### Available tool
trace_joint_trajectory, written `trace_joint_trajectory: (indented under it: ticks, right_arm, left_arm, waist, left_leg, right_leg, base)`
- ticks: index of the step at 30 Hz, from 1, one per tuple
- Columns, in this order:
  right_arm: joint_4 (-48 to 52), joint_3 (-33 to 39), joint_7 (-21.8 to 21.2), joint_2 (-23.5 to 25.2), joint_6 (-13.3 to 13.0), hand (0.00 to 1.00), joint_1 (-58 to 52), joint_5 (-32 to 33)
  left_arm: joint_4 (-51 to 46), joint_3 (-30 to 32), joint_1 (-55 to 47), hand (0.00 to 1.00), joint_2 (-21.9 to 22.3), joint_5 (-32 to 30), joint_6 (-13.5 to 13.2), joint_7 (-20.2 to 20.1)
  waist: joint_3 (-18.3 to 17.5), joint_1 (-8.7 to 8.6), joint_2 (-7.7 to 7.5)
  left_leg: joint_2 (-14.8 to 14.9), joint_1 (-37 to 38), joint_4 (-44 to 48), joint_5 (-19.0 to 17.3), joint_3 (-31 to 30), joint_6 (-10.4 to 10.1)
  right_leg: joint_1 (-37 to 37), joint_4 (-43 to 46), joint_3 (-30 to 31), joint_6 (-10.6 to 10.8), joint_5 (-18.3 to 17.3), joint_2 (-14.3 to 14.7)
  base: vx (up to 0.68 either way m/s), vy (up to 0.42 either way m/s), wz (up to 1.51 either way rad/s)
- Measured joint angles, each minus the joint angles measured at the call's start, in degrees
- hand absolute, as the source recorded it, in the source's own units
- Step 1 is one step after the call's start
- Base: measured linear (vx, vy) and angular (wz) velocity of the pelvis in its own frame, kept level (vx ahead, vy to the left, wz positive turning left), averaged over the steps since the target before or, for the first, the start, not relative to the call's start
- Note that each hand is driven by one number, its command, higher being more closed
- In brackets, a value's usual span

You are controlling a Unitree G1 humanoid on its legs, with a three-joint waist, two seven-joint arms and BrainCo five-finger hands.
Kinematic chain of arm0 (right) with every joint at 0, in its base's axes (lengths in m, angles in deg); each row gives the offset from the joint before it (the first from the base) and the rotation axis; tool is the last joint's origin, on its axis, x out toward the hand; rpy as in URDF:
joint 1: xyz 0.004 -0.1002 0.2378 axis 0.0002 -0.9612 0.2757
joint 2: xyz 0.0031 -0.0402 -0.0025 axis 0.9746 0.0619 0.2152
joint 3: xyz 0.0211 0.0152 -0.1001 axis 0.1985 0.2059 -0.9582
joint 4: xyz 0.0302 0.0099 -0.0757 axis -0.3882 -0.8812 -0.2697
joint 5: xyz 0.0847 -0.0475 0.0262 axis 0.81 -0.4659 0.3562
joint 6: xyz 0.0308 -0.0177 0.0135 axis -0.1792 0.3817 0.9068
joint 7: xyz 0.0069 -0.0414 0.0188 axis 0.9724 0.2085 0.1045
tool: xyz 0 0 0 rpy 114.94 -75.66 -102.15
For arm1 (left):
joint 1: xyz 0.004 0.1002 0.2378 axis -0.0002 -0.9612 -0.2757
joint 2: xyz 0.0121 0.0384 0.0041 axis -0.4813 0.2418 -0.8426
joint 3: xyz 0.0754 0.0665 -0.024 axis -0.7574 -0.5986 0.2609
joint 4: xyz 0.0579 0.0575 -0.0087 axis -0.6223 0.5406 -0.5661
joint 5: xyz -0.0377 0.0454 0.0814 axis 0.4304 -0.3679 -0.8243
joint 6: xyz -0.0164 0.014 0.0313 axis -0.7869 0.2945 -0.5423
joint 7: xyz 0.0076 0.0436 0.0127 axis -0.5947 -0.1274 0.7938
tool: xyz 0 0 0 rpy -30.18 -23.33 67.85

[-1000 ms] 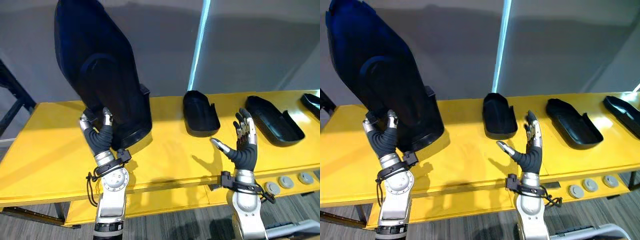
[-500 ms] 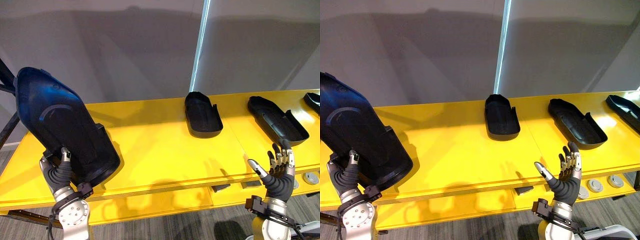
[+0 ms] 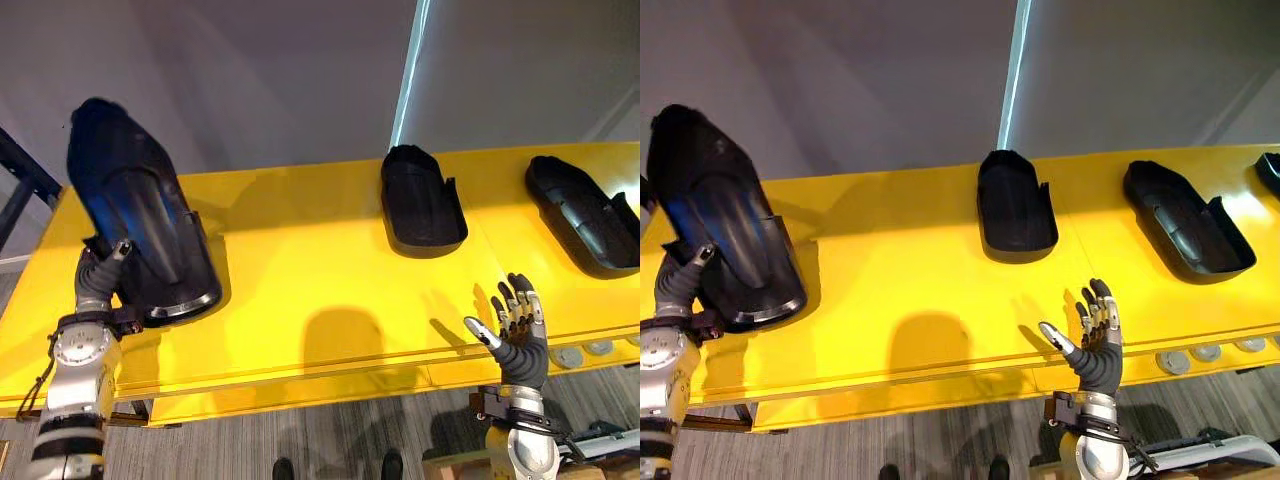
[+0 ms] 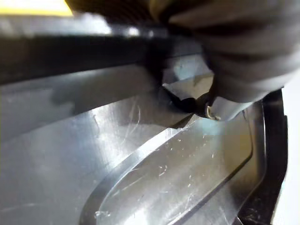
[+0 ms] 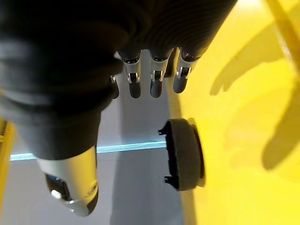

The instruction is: Walk over and take plastic housings, then place them on the shelf

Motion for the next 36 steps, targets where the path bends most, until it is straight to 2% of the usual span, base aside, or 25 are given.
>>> trace_joint_trajectory:
  ticks: [6,11,12,22,27,29,32,36]
  right_arm:
    - [0.0,-0.7,-0.1,0.0,0.0,0.00,-0.2,0.1]
    - [0.0,-2.2,-0.3,0.1,0.0,0.00,-0.3,0.3]
    - [0.0,-2.5,-0.5,0.1,0.0,0.00,-0.3,0.3]
    - [0.0,-3.4,-1.7,0.1,0.5,0.00,-1.3,0.3]
    - [0.0,-4.1,-2.4,0.2,0.9,0.00,-1.4,0.2]
    - [0.0,-4.1,-2.8,0.8,1.1,0.00,-1.4,0.2]
    - [0.0,-4.7,-2.9,0.9,1.8,0.00,-1.3,0.2]
    - [0.0,-4.6,-2.9,0.9,2.8,0.00,-0.5,-0.1]
  left_arm:
    - [3.8,-3.1,3.7,1.00,-2.3,0.0,0.1,-1.3]
    - [5.2,-3.2,4.2,1.00,-3.1,-1.0,0.6,-1.9]
    - [6.0,-3.2,4.3,0.00,-3.1,-1.7,0.9,-2.3]
    - [9.0,-3.1,6.9,0.00,-3.1,-9.5,2.1,-1.7]
    - [10.7,-2.7,9.5,0.00,-1.5,-12.1,4.3,1.6]
    - [10.0,-0.7,10.0,0.00,0.7,-12.5,5.3,3.2]
    - [5.8,0.4,9.6,0.00,3.8,-10.8,6.3,4.9]
    - [-5.8,0.4,8.5,0.00,6.1,-3.0,5.8,6.0]
  waist:
    - [2.1,-0.09,0.00]
    - [2.9,-0.13,-0.04]
    - [3.0,-0.19,-0.03]
    - [3.9,-0.04,-0.10]
    - [3.9,-0.04,-0.12]
    - [3.9,-0.02,-0.13]
    - [4.3,0.13,-0.17]
    - [4.4,0.27,-0.21]
  left_leg:
    - [0.0,-0.4,0.0,0.0,0.9,0.0]
    - [0.0,-0.8,0.0,0.0,2.3,0.0]
    - [0.1,-0.7,0.0,0.0,2.6,0.0]
    - [0.5,-0.4,0.2,0.0,3.4,0.0]
    - [0.7,-0.2,0.3,0.0,3.5,0.0]
    - [0.7,0.0,0.2,0.0,3.5,0.0]
    - [0.7,1.0,-0.1,0.0,3.4,0.0]
    - [0.7,2.0,-0.3,0.0,3.3,0.0]
  right_leg:
    - [-1.1,0.1,1.0,-0.1,0.0,0.1]
    - [-2.1,0.2,2.2,-0.1,0.0,0.2]
    - [-2.1,0.2,2.4,-0.1,0.0,0.2]
    - [-2.0,0.2,2.9,-0.1,0.1,0.7]
    - [-1.8,0.2,3.0,-0.3,0.2,0.9]
    - [-1.6,0.2,2.9,-0.3,0.2,0.9]
    - [-0.6,0.1,2.7,-0.3,0.2,0.9]
    - [0.6,-0.1,2.6,-0.3,0.2,0.9]
  base:
    - [0.02,0.008,-0.09]
    - [0.01,0.006,-0.11]
    - [0.01,0.001,-0.10]
    - [0.00,0.000,-0.01]
    - [-0.01,0.000,0.00]
    - [0.00,0.000,0.00]
    - [-0.01,0.012,0.03]
    - [0.00,0.006,0.01]
